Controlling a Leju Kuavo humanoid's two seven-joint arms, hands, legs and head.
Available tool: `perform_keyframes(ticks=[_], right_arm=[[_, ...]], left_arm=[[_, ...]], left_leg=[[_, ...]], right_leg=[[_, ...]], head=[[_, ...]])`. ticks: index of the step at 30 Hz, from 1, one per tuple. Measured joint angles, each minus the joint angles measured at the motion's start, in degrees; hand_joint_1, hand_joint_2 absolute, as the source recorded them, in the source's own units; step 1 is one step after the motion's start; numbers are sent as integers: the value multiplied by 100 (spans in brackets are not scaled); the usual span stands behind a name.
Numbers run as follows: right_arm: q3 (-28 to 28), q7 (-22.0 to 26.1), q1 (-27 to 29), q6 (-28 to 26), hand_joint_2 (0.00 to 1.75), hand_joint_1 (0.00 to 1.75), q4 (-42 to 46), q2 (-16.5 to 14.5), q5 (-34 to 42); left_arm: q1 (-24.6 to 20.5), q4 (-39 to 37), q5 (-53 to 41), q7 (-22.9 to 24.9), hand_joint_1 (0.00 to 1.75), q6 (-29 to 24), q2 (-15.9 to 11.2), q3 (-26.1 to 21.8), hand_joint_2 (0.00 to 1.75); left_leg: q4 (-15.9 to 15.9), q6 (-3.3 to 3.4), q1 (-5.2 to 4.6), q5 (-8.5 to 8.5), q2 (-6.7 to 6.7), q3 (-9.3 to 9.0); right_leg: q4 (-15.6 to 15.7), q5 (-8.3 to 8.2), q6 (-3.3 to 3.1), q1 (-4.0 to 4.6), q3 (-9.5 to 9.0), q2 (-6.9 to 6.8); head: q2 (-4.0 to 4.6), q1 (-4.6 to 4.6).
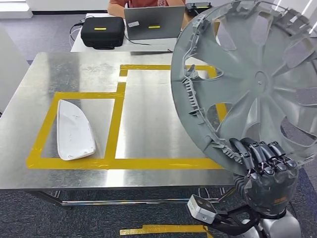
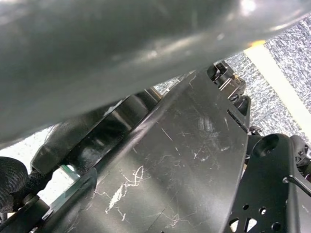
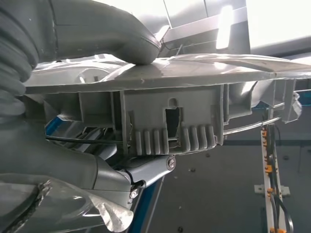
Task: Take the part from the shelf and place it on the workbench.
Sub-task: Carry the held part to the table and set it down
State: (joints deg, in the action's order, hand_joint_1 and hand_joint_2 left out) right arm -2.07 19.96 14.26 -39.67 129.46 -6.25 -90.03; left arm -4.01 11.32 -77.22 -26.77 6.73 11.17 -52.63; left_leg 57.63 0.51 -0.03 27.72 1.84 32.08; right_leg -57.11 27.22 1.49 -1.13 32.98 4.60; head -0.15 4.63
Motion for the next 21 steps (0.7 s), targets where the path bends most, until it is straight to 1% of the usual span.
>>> perform_keyframes(ticks=[5,8,12,17,21], right_arm=[[1,-32,2,0,175,175,-61,2,0],[0,-159,11,0,175,175,-130,28,8],[-22,-491,32,0,175,175,-344,176,3],[-38,-592,58,0,175,175,-553,287,2],[-98,-746,-2,0,175,175,-866,454,-2]], left_arm=[[0,0,0,0,0,1,0,-8,0],[0,0,-13,4,0,6,2,-12,0],[0,0,-83,11,0,28,4,-34,0],[-2,0,-106,12,0,28,4,-56,0],[-4,0,-62,25,0,31,4,-57,0]], left_leg=[[4,9,0,-5,0,2],[4,10,3,-6,0,2],[4,9,11,-8,0,1],[3,9,14,-9,0,1],[3,8,16,-9,2,2]], right_leg=[[3,-7,17,-1,3,-1],[1,-8,21,2,5,-2],[-4,-8,20,9,7,-2],[-17,-7,19,11,13,-1],[-20,-5,17,12,15,-5]], head=[[0,-1],[0,-3],[0,-2],[0,-2],[0,-2]])
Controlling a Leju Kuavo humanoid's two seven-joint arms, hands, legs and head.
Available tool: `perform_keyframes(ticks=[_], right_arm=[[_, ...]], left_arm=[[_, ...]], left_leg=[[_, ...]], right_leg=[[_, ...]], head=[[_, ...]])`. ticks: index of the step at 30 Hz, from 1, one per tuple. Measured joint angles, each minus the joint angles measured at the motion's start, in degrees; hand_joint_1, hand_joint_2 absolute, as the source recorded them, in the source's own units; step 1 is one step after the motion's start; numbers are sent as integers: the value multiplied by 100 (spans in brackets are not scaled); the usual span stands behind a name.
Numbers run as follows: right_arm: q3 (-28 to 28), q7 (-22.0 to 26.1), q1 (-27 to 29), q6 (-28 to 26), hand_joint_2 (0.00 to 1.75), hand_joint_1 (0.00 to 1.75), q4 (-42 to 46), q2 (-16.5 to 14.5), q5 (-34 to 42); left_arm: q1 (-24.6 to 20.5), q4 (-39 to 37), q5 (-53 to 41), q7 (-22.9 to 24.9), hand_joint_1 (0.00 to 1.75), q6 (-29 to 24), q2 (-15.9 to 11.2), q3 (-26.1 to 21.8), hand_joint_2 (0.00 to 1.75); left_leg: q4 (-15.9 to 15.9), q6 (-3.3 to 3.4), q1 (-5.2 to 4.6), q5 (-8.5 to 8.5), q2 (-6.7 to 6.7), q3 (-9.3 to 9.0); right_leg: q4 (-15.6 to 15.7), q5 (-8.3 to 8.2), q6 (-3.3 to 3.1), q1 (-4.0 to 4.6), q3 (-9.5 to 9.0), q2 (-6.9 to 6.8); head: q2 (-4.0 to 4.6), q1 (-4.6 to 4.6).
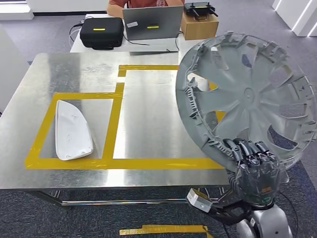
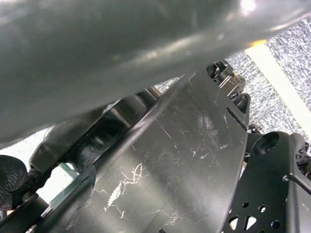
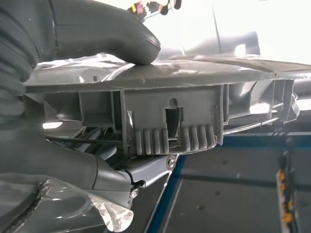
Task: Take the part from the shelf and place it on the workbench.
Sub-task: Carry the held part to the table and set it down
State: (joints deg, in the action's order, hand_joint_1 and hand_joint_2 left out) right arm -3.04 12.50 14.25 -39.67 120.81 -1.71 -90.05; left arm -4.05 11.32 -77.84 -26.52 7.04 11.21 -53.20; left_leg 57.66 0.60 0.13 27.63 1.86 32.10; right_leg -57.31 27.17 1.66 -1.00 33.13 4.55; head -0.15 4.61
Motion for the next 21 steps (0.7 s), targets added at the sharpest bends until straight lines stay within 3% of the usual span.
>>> perform_keyframes(ticks=[8,21], right_arm=[[-396,-969,-62,0,175,175,-801,606,102],[-1232,-1021,-177,0,175,175,-1433,1526,8]], left_arm=[[3,0,4,1,0,16,-1,0,0],[-3,0,-21,3,0,82,-7,0,0]], left_leg=[[1,0,-1,-1,4,6],[1,0,-2,-1,5,12]], right_leg=[[-1,0,0,0,2,-6],[-2,0,0,-1,13,-6]], head=[[0,1],[0,0]])
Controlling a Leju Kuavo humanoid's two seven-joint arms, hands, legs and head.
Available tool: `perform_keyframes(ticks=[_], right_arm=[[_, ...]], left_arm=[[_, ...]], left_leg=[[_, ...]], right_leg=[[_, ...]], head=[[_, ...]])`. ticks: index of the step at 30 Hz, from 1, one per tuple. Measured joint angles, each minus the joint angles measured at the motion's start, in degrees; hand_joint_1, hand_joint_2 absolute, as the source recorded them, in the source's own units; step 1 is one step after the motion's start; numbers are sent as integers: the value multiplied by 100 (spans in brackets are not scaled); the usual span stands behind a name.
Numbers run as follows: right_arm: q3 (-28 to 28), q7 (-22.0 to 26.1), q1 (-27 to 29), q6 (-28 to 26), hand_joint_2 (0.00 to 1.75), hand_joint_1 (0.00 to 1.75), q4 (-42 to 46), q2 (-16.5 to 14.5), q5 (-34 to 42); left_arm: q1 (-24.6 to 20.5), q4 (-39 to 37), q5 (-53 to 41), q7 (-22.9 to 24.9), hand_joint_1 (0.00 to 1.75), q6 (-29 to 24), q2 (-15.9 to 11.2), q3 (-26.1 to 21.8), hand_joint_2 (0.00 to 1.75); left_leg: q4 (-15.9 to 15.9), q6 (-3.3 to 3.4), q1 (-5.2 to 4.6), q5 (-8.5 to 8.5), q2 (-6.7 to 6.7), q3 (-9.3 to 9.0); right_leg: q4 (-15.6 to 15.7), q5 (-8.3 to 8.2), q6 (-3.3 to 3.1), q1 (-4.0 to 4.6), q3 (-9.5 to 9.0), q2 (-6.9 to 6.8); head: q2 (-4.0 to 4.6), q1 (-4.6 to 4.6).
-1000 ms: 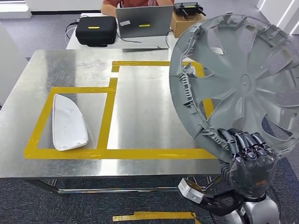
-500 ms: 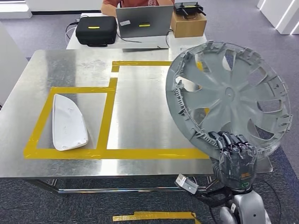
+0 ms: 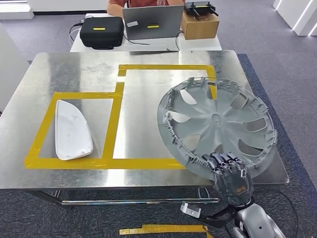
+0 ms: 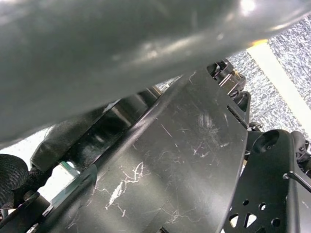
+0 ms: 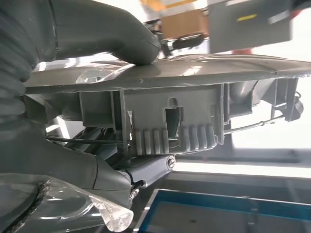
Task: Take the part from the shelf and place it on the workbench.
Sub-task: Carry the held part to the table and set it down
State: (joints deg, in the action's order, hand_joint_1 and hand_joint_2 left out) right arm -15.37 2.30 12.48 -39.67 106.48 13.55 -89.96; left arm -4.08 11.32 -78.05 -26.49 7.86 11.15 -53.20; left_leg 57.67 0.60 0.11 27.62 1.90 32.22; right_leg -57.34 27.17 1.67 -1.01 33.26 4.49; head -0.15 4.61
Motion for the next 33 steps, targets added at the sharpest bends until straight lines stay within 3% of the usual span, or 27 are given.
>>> perform_keyframes(ticks=[11,30,33], right_arm=[[-356,302,-45,-2,175,175,-122,381,-7],[-465,596,-45,-2,175,175,-191,450,-4],[-527,455,-43,-3,44,44,-234,450,-5]], left_arm=[[-4,0,-39,9,0,2,-4,0,0],[-5,0,-39,61,0,-7,-7,0,0],[-4,0,-44,101,0,-2,-13,0,131]], left_leg=[[0,0,0,0,0,2],[0,0,0,0,0,3],[0,0,0,0,0,4]], right_leg=[[0,0,0,-1,0,-1],[0,0,0,0,3,-1],[0,0,0,0,3,0]], head=[[0,-1],[0,0],[0,-1]])
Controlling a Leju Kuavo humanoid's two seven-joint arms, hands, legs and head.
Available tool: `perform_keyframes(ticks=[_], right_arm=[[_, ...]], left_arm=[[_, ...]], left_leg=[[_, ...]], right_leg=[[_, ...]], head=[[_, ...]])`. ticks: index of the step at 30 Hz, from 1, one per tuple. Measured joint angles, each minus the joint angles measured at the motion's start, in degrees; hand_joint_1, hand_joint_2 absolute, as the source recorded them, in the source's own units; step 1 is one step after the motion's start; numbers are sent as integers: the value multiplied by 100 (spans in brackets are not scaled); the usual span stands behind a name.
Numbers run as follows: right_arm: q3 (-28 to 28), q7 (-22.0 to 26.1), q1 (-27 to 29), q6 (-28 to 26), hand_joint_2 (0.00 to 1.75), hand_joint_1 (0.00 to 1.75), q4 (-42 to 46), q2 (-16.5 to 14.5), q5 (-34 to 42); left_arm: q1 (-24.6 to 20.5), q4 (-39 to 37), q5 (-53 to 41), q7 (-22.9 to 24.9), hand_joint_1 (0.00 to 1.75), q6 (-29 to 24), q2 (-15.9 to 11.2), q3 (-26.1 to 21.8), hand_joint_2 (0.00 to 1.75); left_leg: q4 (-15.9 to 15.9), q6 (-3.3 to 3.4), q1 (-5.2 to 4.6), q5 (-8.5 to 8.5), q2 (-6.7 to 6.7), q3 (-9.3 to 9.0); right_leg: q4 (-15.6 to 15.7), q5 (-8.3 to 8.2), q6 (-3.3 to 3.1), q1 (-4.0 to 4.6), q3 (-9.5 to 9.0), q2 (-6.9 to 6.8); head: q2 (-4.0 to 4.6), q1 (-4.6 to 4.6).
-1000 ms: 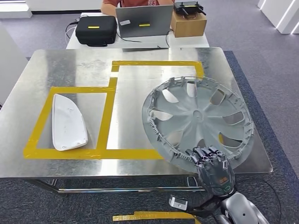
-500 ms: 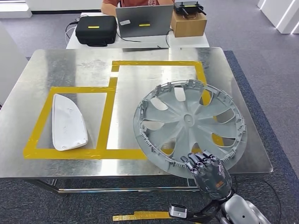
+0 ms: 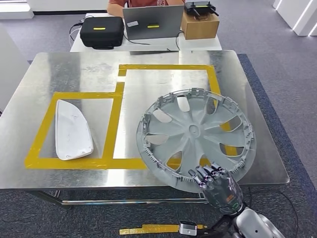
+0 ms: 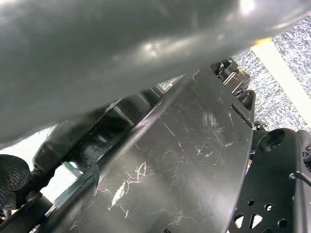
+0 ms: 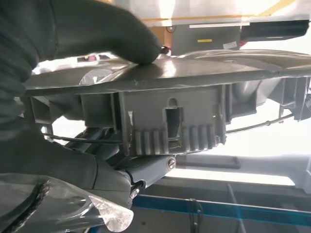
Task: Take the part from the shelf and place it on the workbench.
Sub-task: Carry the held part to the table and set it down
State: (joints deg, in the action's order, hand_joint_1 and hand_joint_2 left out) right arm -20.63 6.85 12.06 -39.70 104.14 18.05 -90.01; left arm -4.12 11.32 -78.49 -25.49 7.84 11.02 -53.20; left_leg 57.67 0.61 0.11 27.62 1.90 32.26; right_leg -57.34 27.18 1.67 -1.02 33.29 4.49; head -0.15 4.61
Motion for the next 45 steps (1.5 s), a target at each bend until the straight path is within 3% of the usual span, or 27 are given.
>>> perform_keyframes(ticks=[1,2,6,21,31,38,45], right_arm=[[-34,-59,-2,-1,0,0,-9,0,-1],[-68,-108,-4,-1,0,0,-15,0,-1],[-196,-265,0,-1,0,0,-39,6,-7],[-364,-471,-4,-2,0,0,-43,100,-6],[-235,-928,-57,-2,0,0,-57,263,53],[178,-894,-58,-2,0,0,-68,289,48],[541,-456,75,-2,0,0,13,225,2]], left_arm=[[0,0,-2,16,0,5,-3,0,175],[0,0,-3,33,0,11,-7,0,175],[4,0,4,86,0,40,-26,0,0],[13,0,43,90,0,-45,-58,0,0],[12,0,39,90,0,-50,-72,0,0],[13,0,39,80,0,-80,-73,0,0],[17,0,48,72,0,-100,-75,0,0]], left_leg=[[0,0,0,0,0,0],[0,0,0,0,0,0],[0,0,0,0,0,1],[0,0,0,-1,0,0],[1,1,-1,-1,0,0],[2,1,-1,-1,0,-1],[2,1,-1,-1,0,0]], right_leg=[[0,0,0,0,0,0],[0,0,0,0,0,0],[-1,0,0,0,1,0],[0,0,0,0,1,0],[0,-1,1,-1,1,0],[0,-1,1,-1,1,0],[0,0,1,0,2,0]], head=[[0,0],[0,0],[0,-1],[0,0],[0,0],[0,0],[0,0]])
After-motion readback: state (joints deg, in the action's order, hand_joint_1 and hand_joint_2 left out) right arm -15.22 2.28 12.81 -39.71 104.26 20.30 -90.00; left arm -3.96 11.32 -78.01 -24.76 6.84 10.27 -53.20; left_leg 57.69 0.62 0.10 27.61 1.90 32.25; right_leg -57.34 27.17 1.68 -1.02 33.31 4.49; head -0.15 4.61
